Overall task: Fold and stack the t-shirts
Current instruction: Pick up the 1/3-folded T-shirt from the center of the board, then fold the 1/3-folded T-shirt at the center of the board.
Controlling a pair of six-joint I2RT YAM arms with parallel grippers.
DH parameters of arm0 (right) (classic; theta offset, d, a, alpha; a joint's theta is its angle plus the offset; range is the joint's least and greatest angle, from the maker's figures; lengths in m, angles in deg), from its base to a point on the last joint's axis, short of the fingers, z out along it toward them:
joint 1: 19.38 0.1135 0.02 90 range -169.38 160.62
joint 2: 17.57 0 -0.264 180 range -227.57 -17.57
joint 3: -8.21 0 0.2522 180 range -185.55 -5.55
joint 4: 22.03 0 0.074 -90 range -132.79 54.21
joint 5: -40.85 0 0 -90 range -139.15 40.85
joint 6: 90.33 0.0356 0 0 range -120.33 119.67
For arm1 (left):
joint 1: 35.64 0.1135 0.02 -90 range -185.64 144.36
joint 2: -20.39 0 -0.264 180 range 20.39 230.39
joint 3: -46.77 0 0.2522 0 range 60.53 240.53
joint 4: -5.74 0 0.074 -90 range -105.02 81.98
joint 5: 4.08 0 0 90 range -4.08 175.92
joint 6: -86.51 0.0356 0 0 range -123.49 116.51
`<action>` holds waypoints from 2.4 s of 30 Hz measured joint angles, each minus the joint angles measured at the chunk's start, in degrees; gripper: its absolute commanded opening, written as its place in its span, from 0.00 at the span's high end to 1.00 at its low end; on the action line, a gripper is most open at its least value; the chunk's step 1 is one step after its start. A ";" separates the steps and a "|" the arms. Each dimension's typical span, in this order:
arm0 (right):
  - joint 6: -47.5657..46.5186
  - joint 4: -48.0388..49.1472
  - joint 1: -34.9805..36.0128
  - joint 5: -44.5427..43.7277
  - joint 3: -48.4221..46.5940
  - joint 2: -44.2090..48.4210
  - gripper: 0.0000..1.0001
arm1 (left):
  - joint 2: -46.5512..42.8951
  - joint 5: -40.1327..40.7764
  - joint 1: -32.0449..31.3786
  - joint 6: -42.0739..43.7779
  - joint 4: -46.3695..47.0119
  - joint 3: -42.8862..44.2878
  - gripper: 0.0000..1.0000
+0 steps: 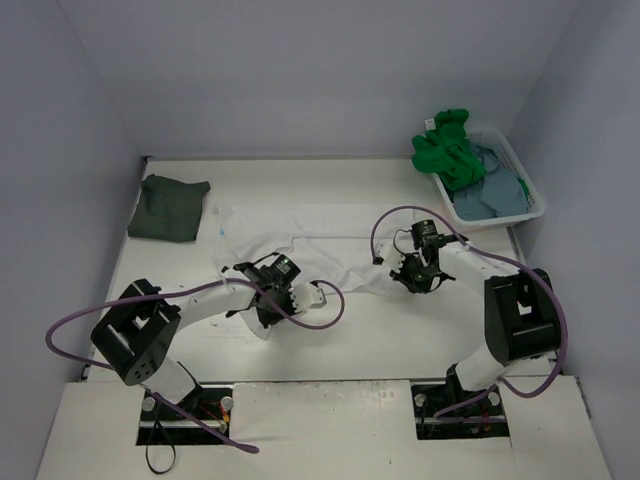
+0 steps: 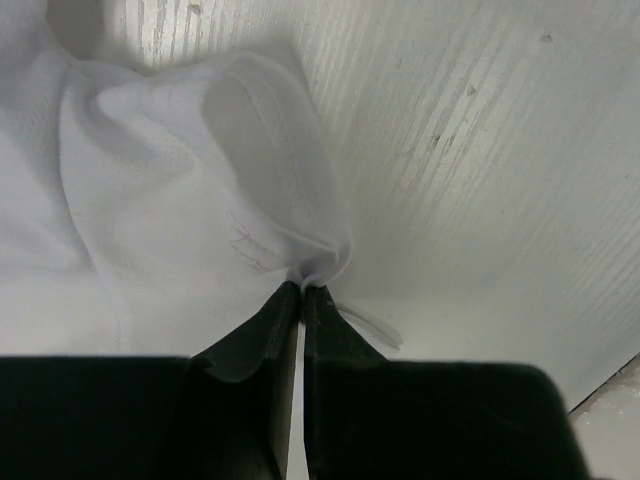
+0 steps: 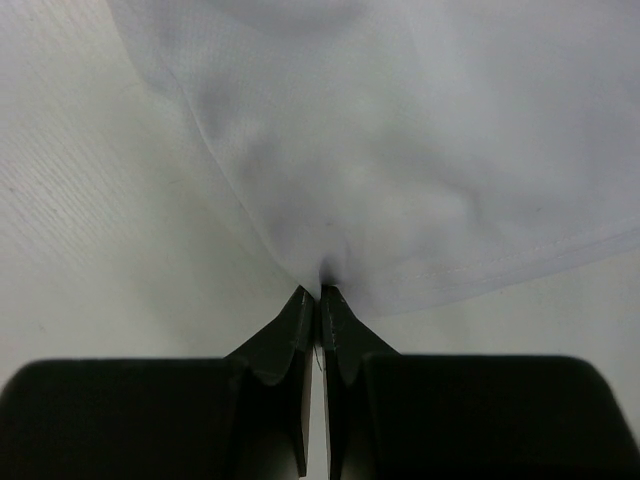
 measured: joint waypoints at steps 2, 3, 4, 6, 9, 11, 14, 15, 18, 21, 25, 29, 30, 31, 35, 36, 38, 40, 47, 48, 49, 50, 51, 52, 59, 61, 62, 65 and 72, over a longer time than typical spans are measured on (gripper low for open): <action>0.00 -0.13 0.00 0.00 0.02 0.00 1.00 | -0.13 0.09 0.00 0.00 -0.04 -0.02 1.00; 0.00 -0.15 0.00 0.00 0.02 0.00 1.00 | -0.33 0.31 -0.02 0.04 -0.07 -0.11 1.00; 0.00 -0.15 0.00 0.00 0.00 0.02 1.00 | -0.61 0.70 -0.04 0.13 -0.07 -0.31 1.00; 0.02 -0.17 0.00 0.00 0.00 0.02 1.00 | -1.73 2.36 -0.04 0.59 -0.22 -1.18 1.00; 0.00 -0.59 -0.04 -0.02 -0.48 0.15 1.00 | -4.55 5.07 0.04 1.57 -2.47 -2.43 1.00; 0.00 -0.96 -0.07 -0.02 -1.25 0.68 1.00 | -7.15 6.58 0.33 2.03 -3.87 -2.51 1.00; -0.02 -1.42 -0.37 -0.02 -2.99 1.66 1.00 | -11.37 8.26 0.92 2.58 -5.09 -2.49 1.00; -0.02 -1.49 -0.48 -0.02 -3.69 1.99 1.00 | -12.46 8.66 1.22 2.82 -5.49 -2.47 1.00; -0.02 -1.51 -0.74 0.00 -5.75 2.99 1.00 | -14.16 9.49 2.38 3.34 -7.02 -1.77 1.00; -0.02 -1.62 -0.79 0.00 -7.28 3.13 1.00 | -14.38 9.94 3.34 3.67 -7.67 -0.70 1.00; -0.07 -1.92 -1.14 0.07 -8.79 2.91 1.00 | -14.38 10.01 5.77 4.46 -8.02 1.49 1.00; -0.31 -2.47 -2.21 0.42 -11.39 1.14 1.00 | -14.38 9.16 12.00 5.40 -7.89 4.83 1.00; -0.39 -2.45 -2.43 0.46 -12.02 0.52 1.00 | -14.38 9.05 13.29 5.64 -7.69 5.64 1.00; -0.48 -2.40 -2.73 0.52 -12.61 -0.11 1.00 | -14.34 9.05 14.67 6.01 -7.45 6.49 1.00; -0.98 -2.67 -3.72 1.18 -15.08 -2.82 1.00 | -13.53 9.03 18.36 6.80 -5.99 9.55 1.00; -1.11 -2.69 -3.85 1.40 -15.78 -3.50 1.00 | -12.92 9.01 18.95 6.95 -5.40 10.36 1.00; -1.20 -2.62 -4.04 1.77 -16.94 -4.74 1.00 | -11.52 9.01 19.61 7.19 -4.72 11.72 1.00; -1.20 -2.69 -4.13 2.01 -18.12 -5.79 1.00 | -9.25 8.98 19.91 7.39 -4.09 13.42 1.00; -0.20 -2.62 -4.17 3.43 -25.27 -12.09 1.00 | 0.81 9.01 20.20 7.56 -2.34 21.14 1.00; -0.04 -2.43 -4.17 3.48 -26.23 -12.92 1.00 | 2.34 9.14 20.22 7.56 -1.92 22.51 1.00; -0.02 -2.40 -4.20 3.50 -27.32 -13.86 1.00 | 3.67 9.27 20.22 7.56 -1.44 23.71 1.00; 0.00 -2.27 -4.20 3.48 -28.22 -14.64 1.00 | 5.01 9.51 20.24 7.56 -1.16 24.94 1.00; 0.00 -2.12 -4.22 3.45 -28.89 -15.34 1.00 | 6.08 9.88 20.24 7.56 -0.90 25.99 1.00; -0.02 -1.97 -4.24 3.45 -29.35 -15.91 1.00 | 7.10 10.34 20.24 7.56 -0.37 27.04 1.00; -0.66 -1.88 -5.01 2.75 -31.56 -18.97 1.00 | 10.51 14.95 20.28 7.52 4.04 30.49 1.00; -1.07 -1.81 -5.35 2.16 -32.74 -20.13 1.00 | 11.08 16.55 20.33 7.52 5.88 30.86 1.00; -1.22 -1.79 -5.44 1.88 -33.29 -20.65 1.00 | 11.39 17.16 20.44 7.54 6.64 30.95 1.00; -1.49 -1.79 -5.77 1.31 -34.88 -21.94 1.00 | 12.39 18.82 21.00 7.52 8.66 30.95 1.00; -1.46 -1.62 -5.97 0.98 -39.39 -25.57 1.00 | 15.52 21.35 22.29 7.52 11.28 32.48 1.00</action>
